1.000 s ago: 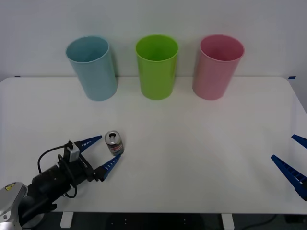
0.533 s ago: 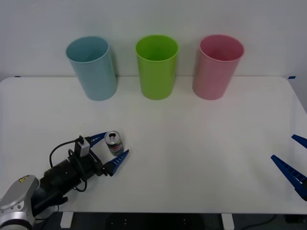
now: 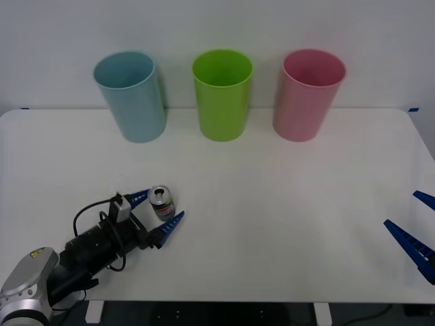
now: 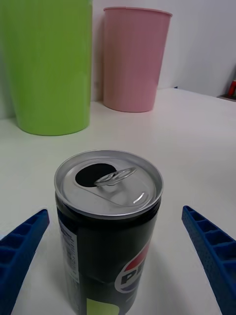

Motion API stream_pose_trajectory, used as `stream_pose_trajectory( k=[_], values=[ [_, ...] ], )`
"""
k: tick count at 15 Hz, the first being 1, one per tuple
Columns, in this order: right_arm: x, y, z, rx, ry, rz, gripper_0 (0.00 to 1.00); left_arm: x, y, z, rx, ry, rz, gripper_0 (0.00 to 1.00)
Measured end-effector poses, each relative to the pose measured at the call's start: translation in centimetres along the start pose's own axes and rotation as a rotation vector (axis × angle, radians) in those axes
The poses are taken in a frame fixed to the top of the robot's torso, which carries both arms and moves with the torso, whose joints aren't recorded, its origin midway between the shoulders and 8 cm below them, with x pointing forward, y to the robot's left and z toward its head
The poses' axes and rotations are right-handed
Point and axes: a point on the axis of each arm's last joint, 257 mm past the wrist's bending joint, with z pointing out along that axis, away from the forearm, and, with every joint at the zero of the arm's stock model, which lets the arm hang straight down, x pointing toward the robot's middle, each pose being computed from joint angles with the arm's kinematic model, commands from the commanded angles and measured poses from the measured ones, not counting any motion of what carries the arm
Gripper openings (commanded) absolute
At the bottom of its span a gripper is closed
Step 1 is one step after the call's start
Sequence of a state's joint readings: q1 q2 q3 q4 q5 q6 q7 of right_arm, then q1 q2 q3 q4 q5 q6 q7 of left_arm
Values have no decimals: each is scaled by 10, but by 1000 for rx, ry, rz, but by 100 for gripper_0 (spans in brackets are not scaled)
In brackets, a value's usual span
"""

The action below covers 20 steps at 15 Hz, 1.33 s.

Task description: Grasp the object on the table and drop it into the matching bin: aluminum can to the light blue bin, PET bottle to the pink bin.

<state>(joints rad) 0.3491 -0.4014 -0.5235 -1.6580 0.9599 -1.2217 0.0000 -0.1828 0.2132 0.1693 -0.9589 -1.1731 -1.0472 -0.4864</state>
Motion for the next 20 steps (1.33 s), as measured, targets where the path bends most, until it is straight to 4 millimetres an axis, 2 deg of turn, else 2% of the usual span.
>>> stream_pose_trajectory(
  k=[12,20],
  values=[
    [0,0,0,0,0,0,100,0,1,-3,-18,-13,-13,0],
    [0,0,0,0,0,0,100,-30,31,-37,-115,-81,-2,0]
  ],
)
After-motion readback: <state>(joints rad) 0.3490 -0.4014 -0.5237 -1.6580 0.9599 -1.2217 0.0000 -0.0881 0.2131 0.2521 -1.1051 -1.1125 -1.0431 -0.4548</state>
